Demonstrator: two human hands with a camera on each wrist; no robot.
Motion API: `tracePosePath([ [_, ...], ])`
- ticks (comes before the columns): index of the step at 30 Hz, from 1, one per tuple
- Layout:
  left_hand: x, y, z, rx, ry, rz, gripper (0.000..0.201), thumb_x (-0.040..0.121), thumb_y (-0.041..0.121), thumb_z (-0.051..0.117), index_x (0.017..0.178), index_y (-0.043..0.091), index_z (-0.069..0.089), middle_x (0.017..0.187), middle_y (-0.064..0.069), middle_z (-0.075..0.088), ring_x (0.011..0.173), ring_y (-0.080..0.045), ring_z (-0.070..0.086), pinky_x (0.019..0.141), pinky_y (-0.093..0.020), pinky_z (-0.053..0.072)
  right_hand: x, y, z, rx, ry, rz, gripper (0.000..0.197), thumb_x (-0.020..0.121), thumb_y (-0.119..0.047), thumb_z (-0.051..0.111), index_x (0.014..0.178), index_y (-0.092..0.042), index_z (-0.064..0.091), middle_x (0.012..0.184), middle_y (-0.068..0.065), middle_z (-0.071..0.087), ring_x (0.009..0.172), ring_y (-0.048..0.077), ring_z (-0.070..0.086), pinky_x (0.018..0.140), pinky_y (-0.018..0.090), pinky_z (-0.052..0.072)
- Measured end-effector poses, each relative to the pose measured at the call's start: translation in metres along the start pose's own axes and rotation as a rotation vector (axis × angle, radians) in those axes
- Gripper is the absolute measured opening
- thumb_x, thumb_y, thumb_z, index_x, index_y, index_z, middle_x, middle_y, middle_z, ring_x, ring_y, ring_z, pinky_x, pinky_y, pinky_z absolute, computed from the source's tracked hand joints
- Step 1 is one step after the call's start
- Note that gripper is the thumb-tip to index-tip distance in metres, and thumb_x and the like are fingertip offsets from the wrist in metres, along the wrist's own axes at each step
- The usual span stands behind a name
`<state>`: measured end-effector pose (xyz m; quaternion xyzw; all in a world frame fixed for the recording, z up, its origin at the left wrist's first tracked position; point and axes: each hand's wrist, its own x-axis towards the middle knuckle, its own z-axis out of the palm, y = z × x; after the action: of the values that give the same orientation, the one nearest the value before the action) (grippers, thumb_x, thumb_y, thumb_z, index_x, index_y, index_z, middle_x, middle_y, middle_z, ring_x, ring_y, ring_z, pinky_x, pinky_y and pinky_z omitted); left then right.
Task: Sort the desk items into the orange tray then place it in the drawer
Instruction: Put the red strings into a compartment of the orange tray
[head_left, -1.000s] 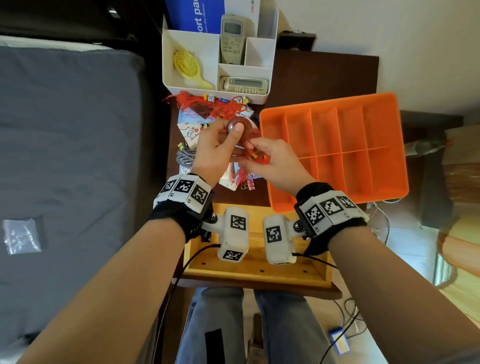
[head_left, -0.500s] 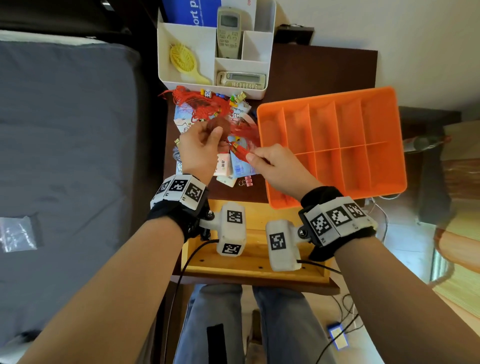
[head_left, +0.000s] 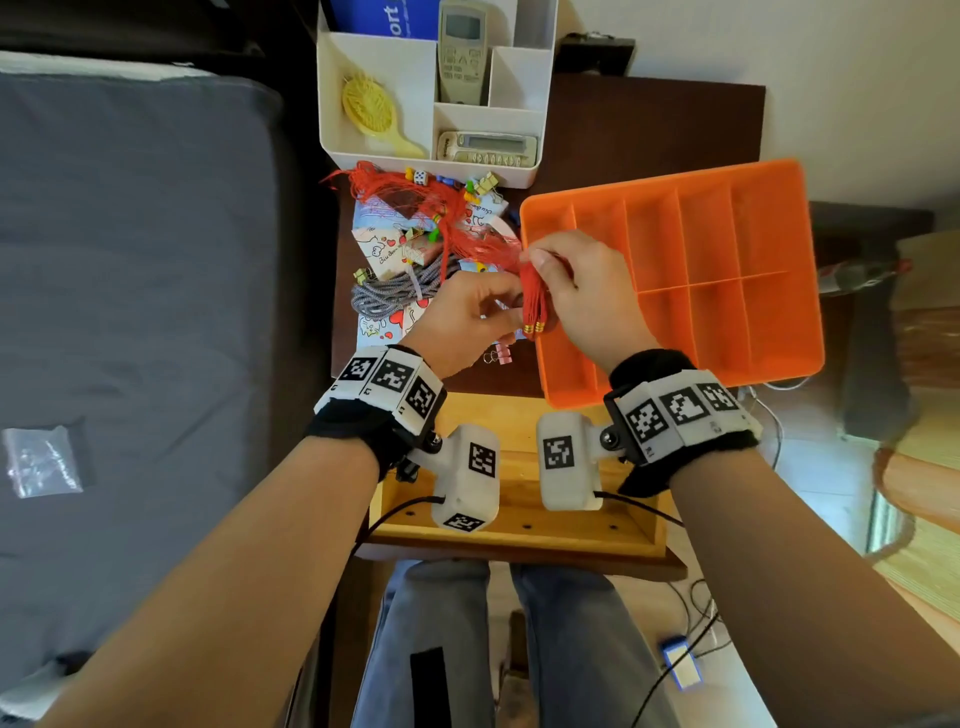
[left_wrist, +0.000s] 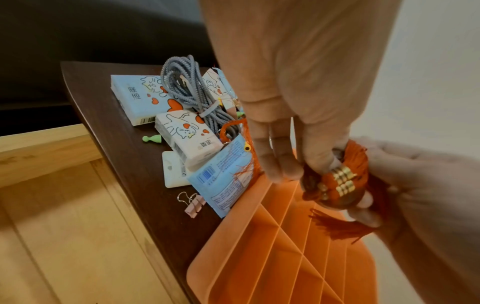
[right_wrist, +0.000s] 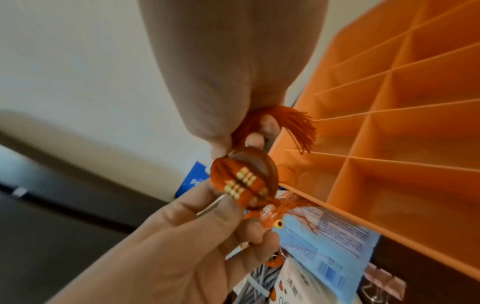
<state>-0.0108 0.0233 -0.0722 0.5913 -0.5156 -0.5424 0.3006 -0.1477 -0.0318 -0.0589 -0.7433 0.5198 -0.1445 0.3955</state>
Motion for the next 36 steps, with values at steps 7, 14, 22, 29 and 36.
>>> tracePosePath([
  [7,-0.002,-0.007,0.006,-0.033,0.01,-0.042,0.012,0.08,0.007,0.066,0.085,-0.003,0.062,0.091,-0.007,0.048,0.075,0.003,0.049,0.073,-0.025,0.049,-0.008,0.019,-0.001,0.514,-0.18,0.419,0.028,0.097,-0.022,0.049,0.076,-0.007,0.059,0.057,-0.001,0.041,0.04,0.001,0.035,0.041,0.015,0.027],
  [14,0.003,-0.001,0.011,-0.014,-0.03,-0.045,0.028,0.081,-0.003,0.064,0.08,0.024,0.055,0.105,0.007,0.037,0.102,0.001,0.037,0.091,-0.017,0.036,-0.017,0.027,0.003,0.939,-0.166,0.582,0.025,0.096,-0.025,0.047,0.082,-0.011,0.062,0.073,0.008,0.06,0.061,0.016,0.055,0.06,0.028,0.047],
  [22,0.011,0.002,0.018,-0.019,0.054,-0.057,0.012,0.079,-0.003,0.067,0.091,-0.005,0.065,0.113,-0.007,0.049,0.106,-0.014,0.048,0.089,-0.014,0.044,-0.027,0.032,0.005,1.104,-0.122,0.646,0.026,0.097,-0.001,0.039,0.082,-0.002,0.061,0.052,-0.001,0.061,0.044,0.008,0.047,0.042,0.016,0.038],
  [29,0.014,0.007,0.026,-0.186,0.244,-0.063,0.011,0.079,-0.004,0.066,0.089,-0.006,0.069,0.089,-0.017,0.068,0.085,-0.016,0.064,0.084,-0.031,0.053,-0.03,0.032,0.001,1.268,-0.247,0.759,0.028,0.099,-0.014,0.039,0.091,-0.001,0.061,0.068,0.006,0.068,0.064,0.017,0.068,0.058,0.022,0.055],
  [36,0.017,-0.002,0.032,-0.044,0.315,-0.027,0.018,0.071,0.007,0.071,0.089,0.005,0.074,0.1,-0.008,0.071,0.098,-0.016,0.066,0.091,-0.033,0.052,-0.037,0.036,-0.011,1.39,-0.375,0.781,0.06,0.098,-0.046,0.029,0.11,0.005,0.057,0.095,0.021,0.071,0.09,0.027,0.07,0.075,0.031,0.059],
])
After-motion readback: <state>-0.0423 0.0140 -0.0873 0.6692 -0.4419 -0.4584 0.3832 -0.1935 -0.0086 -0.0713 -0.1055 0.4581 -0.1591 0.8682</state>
